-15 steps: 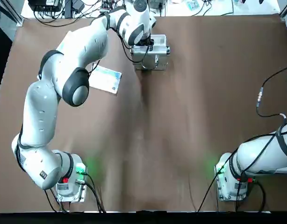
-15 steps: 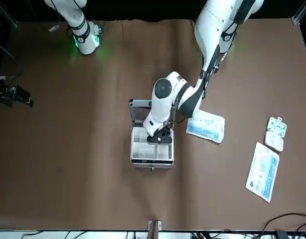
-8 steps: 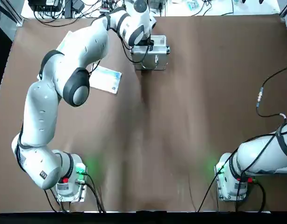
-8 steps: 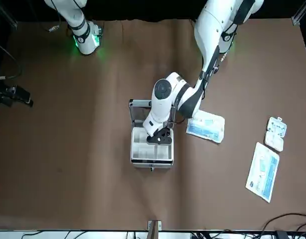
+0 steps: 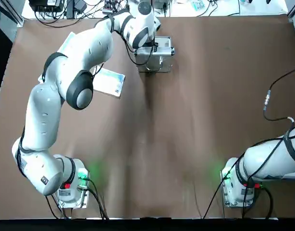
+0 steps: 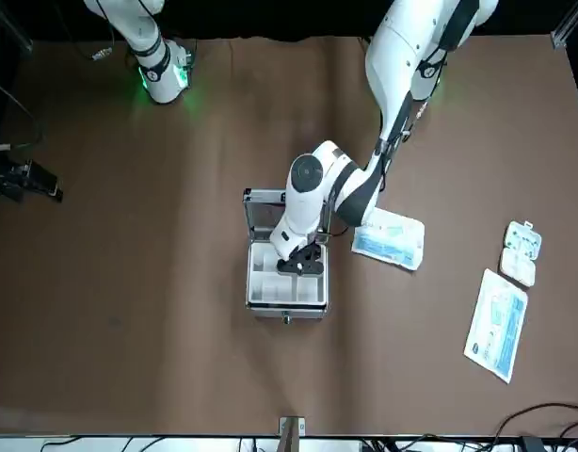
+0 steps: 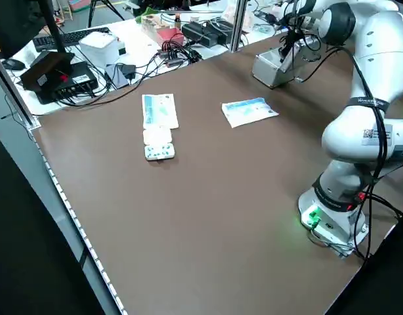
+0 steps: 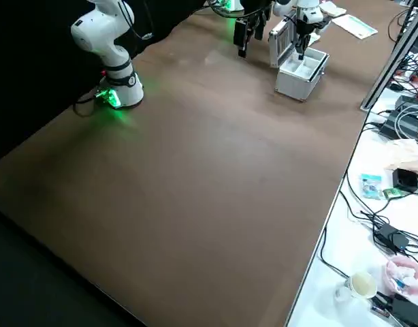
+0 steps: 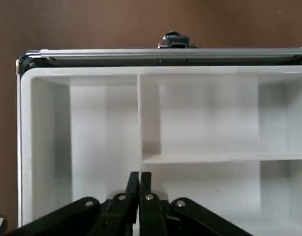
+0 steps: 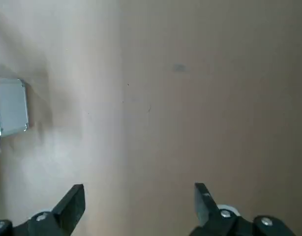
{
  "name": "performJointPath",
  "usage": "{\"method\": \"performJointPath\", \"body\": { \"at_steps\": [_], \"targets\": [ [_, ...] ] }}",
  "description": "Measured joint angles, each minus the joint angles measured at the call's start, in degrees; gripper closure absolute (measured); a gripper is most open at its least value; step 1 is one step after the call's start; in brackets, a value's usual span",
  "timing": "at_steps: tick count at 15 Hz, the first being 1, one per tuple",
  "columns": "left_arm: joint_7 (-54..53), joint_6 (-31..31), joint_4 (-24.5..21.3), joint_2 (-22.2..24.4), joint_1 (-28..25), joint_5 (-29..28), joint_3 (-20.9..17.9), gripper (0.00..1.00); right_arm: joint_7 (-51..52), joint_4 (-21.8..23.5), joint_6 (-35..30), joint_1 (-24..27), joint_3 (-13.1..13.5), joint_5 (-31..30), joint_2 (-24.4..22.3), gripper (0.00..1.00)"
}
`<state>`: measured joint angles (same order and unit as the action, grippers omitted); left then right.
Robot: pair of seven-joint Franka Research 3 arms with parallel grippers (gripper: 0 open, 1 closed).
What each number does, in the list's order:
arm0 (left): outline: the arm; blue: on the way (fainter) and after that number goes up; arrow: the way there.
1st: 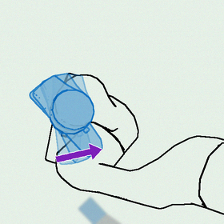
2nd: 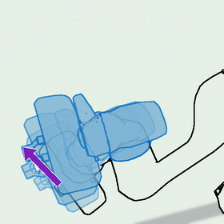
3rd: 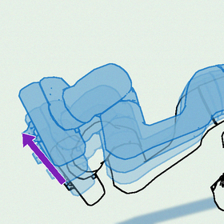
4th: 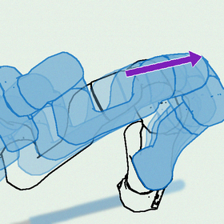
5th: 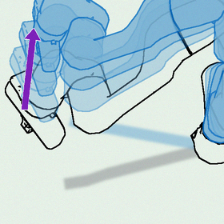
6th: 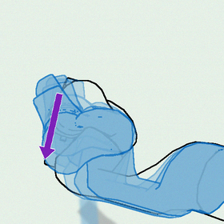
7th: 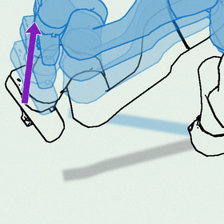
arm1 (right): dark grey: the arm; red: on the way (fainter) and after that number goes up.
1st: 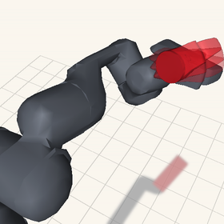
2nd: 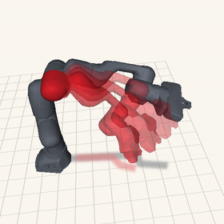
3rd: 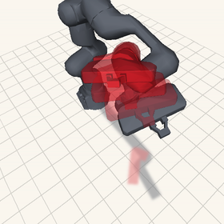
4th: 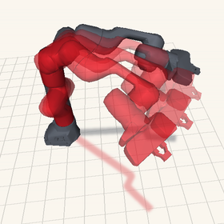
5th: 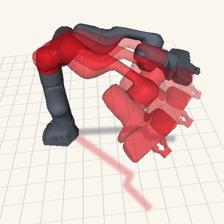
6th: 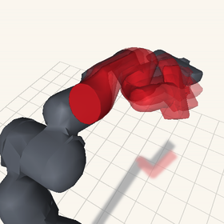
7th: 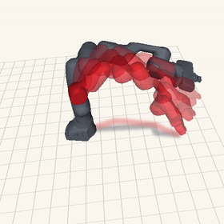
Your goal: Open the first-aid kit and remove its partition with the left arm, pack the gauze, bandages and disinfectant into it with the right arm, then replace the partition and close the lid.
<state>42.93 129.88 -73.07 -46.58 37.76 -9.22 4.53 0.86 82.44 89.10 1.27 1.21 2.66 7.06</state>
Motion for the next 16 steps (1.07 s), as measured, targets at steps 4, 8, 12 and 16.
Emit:
{"method": "performJointPath", "body": {
  "at_steps": [4, 8, 12, 16],
  "targets": [
    [-0.68, -1.06, -0.38, -0.31, -0.12, -0.12, -0.44, 0.70, 0.00, 0.00, 0.45, -0.01, 0.00, 0.00, 0.00, 0.02],
    [-0.71, -1.15, -0.35, -0.27, -0.22, -0.12, -0.54, 0.60, 0.00, 0.00, 0.44, -0.01, 0.03, 0.00, 0.00, 0.02],
    [-0.71, -2.09, 0.59, 1.28, -0.33, -0.12, -0.75, 0.57, 0.00, 0.00, 0.44, 0.00, 0.06, 0.00, 0.00, 0.02],
    [-0.69, -6.79, 0.79, 4.14, -0.31, -0.11, -0.66, 0.57, 0.00, -0.02, 0.44, 0.01, 0.18, 0.00, -0.01, 0.02]
  ]
}}
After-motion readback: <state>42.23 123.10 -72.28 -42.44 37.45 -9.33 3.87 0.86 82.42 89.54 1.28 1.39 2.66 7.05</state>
